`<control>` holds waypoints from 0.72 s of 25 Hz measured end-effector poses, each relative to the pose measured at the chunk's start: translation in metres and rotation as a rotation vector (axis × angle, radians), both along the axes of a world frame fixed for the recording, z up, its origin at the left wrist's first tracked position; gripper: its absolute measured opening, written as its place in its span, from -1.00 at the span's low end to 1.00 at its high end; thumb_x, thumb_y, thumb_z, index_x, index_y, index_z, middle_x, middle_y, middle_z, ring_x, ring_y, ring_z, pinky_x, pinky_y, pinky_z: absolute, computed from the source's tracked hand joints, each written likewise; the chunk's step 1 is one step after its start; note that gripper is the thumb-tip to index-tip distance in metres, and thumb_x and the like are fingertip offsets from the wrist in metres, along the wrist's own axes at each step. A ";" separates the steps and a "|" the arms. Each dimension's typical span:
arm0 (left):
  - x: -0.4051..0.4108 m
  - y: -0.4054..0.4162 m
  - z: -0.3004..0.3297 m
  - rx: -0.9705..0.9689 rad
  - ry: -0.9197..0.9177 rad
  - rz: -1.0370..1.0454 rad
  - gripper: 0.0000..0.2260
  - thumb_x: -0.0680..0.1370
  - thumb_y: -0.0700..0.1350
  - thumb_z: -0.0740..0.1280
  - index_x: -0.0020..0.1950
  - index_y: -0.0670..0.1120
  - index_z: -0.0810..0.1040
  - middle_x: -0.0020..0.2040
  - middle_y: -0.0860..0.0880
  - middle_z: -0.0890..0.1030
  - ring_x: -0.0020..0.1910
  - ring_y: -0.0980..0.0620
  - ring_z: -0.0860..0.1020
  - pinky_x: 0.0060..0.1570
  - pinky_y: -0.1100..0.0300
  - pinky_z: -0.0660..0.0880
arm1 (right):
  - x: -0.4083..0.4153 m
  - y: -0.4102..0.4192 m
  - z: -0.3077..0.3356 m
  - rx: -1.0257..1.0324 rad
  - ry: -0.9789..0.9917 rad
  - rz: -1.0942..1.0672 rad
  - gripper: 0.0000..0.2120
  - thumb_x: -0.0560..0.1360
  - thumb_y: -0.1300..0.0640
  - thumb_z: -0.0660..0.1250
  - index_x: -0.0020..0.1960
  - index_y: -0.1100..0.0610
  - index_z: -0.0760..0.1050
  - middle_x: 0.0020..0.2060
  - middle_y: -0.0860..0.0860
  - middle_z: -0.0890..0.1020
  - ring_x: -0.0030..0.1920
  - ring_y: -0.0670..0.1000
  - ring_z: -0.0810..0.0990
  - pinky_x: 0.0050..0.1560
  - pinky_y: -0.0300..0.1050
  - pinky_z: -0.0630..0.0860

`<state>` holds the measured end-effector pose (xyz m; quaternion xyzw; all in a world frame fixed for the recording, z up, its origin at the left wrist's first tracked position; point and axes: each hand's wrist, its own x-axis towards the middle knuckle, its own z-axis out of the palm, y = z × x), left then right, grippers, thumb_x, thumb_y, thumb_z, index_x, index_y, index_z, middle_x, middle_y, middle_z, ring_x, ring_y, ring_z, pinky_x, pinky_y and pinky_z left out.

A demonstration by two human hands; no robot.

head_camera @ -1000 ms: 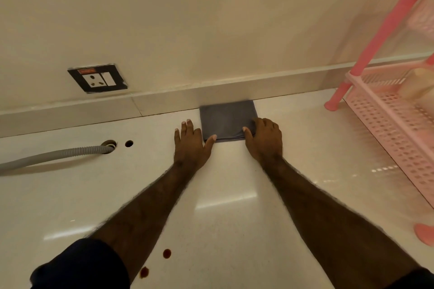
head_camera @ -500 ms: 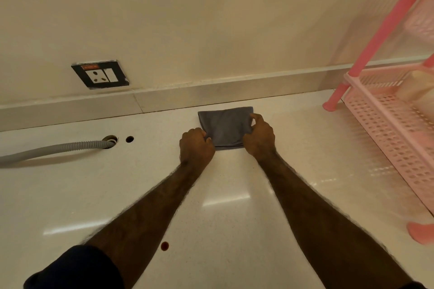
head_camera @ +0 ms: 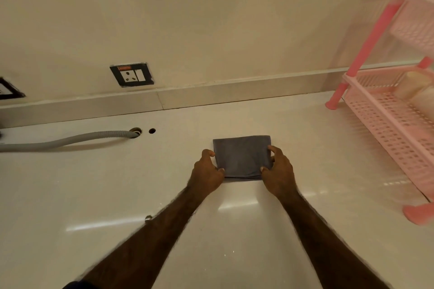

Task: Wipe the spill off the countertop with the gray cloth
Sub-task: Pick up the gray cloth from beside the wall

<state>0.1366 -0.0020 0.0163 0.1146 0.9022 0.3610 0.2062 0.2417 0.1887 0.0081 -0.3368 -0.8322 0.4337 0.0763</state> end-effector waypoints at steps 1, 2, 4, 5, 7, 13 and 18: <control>0.009 -0.004 0.000 -0.010 -0.009 -0.013 -0.46 0.57 -0.09 0.47 0.47 -0.09 0.31 0.08 -0.15 0.67 -0.13 0.03 0.59 -0.09 0.20 0.53 | 0.009 -0.003 0.001 -0.009 -0.005 -0.001 -0.33 0.58 0.32 0.47 0.62 0.16 0.30 0.41 0.22 0.54 0.37 0.26 0.57 0.40 0.19 0.58; 0.016 -0.008 0.000 -0.016 -0.017 -0.026 -0.42 0.56 -0.08 0.48 0.49 -0.08 0.28 0.10 -0.14 0.66 -0.13 0.04 0.59 -0.08 0.20 0.53 | 0.018 -0.006 0.001 -0.016 -0.007 -0.002 -0.32 0.58 0.32 0.46 0.63 0.16 0.29 0.40 0.22 0.55 0.36 0.26 0.58 0.37 0.16 0.60; 0.033 -0.017 0.000 -0.025 -0.031 -0.048 -0.36 0.54 -0.07 0.49 0.53 -0.07 0.25 0.04 -0.08 0.63 -0.20 0.10 0.57 -0.15 0.26 0.51 | 0.037 -0.012 0.001 -0.042 0.003 -0.002 -0.29 0.57 0.32 0.46 0.64 0.14 0.25 0.34 0.21 0.60 0.27 0.23 0.63 0.20 0.04 0.61; 0.040 -0.021 0.000 -0.035 -0.039 -0.055 -0.34 0.54 -0.06 0.49 0.54 -0.07 0.23 0.04 -0.06 0.62 -0.22 0.12 0.56 -0.18 0.29 0.50 | 0.045 -0.014 0.002 -0.071 0.001 -0.002 -0.25 0.57 0.31 0.47 0.66 0.12 0.22 0.32 0.20 0.62 0.21 0.19 0.65 0.13 -0.01 0.59; 0.054 -0.029 0.001 -0.055 -0.073 -0.047 -0.30 0.52 -0.05 0.51 0.56 -0.07 0.22 0.13 -0.10 0.63 -0.19 0.12 0.55 -0.19 0.32 0.48 | 0.058 -0.019 0.004 -0.167 -0.041 -0.028 -0.14 0.55 0.26 0.53 0.70 0.07 0.13 0.36 0.19 0.61 0.15 0.14 0.63 0.11 -0.01 0.60; 0.091 -0.050 0.013 0.106 -0.347 0.118 -0.64 0.52 -0.14 0.50 0.27 -0.21 0.56 0.09 -0.13 0.67 -0.03 -0.04 0.64 0.03 0.00 0.66 | 0.079 -0.027 0.016 -0.376 -0.084 -0.078 -0.47 0.66 0.07 0.45 0.56 0.21 0.44 0.43 0.18 0.60 0.24 0.15 0.64 0.16 -0.01 0.63; 0.109 -0.057 0.029 0.255 -0.586 0.297 -0.79 0.58 -0.26 0.42 0.20 -0.28 0.60 0.07 -0.25 0.66 0.08 -0.19 0.68 0.22 -0.11 0.64 | 0.097 -0.037 0.023 -0.481 -0.021 -0.032 -0.77 0.67 0.20 0.34 0.32 0.15 0.53 0.26 0.11 0.63 0.08 0.00 0.61 -0.08 -0.15 0.58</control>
